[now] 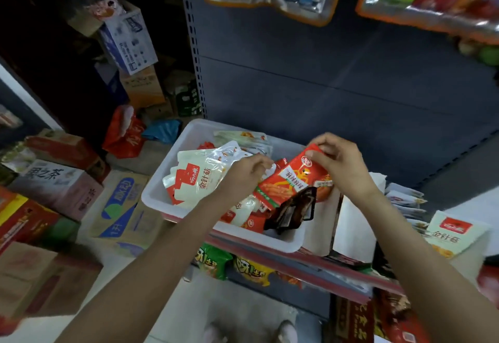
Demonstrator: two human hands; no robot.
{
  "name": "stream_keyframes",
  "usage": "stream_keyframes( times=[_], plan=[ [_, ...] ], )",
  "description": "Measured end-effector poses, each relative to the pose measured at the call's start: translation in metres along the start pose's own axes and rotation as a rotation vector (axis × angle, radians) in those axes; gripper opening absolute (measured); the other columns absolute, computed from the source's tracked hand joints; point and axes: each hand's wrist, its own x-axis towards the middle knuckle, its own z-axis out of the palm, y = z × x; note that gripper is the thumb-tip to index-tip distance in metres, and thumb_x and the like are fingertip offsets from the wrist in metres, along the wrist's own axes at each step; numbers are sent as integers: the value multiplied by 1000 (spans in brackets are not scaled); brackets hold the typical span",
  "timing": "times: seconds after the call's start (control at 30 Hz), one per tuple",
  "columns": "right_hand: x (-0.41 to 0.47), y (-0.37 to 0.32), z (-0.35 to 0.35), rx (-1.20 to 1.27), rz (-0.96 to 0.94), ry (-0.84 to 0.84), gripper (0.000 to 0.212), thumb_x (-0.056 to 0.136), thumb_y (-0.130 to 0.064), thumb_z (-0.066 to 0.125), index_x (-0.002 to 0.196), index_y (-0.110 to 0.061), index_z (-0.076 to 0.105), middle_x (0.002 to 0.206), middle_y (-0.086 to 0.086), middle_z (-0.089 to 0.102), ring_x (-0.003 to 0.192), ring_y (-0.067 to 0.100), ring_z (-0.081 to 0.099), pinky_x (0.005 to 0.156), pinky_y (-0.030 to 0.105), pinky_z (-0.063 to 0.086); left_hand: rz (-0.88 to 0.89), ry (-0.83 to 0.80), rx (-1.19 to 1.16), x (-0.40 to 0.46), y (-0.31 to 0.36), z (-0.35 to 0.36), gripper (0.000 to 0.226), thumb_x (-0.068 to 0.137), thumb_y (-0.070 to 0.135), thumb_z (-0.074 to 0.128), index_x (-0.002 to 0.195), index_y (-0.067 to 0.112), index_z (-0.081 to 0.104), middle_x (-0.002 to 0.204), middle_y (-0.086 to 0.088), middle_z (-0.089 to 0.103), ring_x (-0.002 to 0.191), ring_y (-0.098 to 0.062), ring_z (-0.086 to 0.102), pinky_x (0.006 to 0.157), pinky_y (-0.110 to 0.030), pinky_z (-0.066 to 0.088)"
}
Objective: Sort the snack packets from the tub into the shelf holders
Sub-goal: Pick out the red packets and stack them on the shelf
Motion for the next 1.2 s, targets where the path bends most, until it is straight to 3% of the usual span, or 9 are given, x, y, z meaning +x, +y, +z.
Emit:
stream_keyframes(
  times=[0.13,0.27,0.33,0.47,0.57,0.7,0.9,1.07,1.2],
  plan=[
    [6,0,-38,-190,-80,129,10,89,-8,59,85,-17,59,84,-8,64,81,7,62,72,27,49,-26,-37,-90,20,21,32,26,99,17,42,112,11,64,109,-3,65,104,-17,60,89,-27,46],
    [7,2,-69,-439,-111,166,5,93,-13,54,93,-17,57,89,-2,64,82,18,61,68,22,45,-79,-81,-47,40,39,59,30,99,14,42,124,7,58,124,-6,60,116,-17,54,87,-13,35],
    [9,5,-78,-529,-85,139,5,94,-15,53,95,-18,57,91,1,65,82,19,61,65,22,43,-120,-83,-31,50,44,70,31,99,13,41,126,7,55,128,-7,58,117,-19,53,85,-12,34],
    [16,18,-78,-565,-43,24,5,95,-19,51,97,-18,56,93,3,66,84,24,62,73,42,52,-195,-156,92,62,40,89,34,96,10,43,128,10,54,130,-10,57,120,-24,52,100,-28,40],
    [23,32,-72,-627,-48,-67,8,96,-22,49,99,-20,56,96,5,65,86,26,62,73,38,51,-207,-200,165,66,35,99,39,95,8,43,133,11,52,135,-11,53,123,-25,50,103,-30,38],
    [31,42,-67,-744,-70,-192,11,97,-23,47,101,-21,57,100,4,64,89,25,60,74,36,50,-204,-227,226,70,33,106,39,97,9,40,135,12,49,137,-10,51,123,-26,48,93,-25,35],
    [31,68,-50,-899,-32,-215,19,93,-16,48,108,-17,60,111,6,57,100,28,56,78,38,48,-228,-165,140,70,30,108,40,95,5,42,133,11,52,138,-8,51,126,-23,47,105,-29,34],
    [25,90,-41,-834,5,-171,28,89,-9,50,114,-14,60,117,9,54,104,30,55,82,35,44,-233,-82,28,56,31,102,36,93,4,46,127,11,56,125,-4,61,117,-16,55,91,-17,38],
    [21,91,-29,-743,-127,13,26,86,-1,55,110,-5,63,111,14,55,103,31,53,82,33,44,-120,123,85,36,29,81,29,93,4,48,120,8,60,118,-5,64,111,-17,59,92,-18,41]
  ],
)
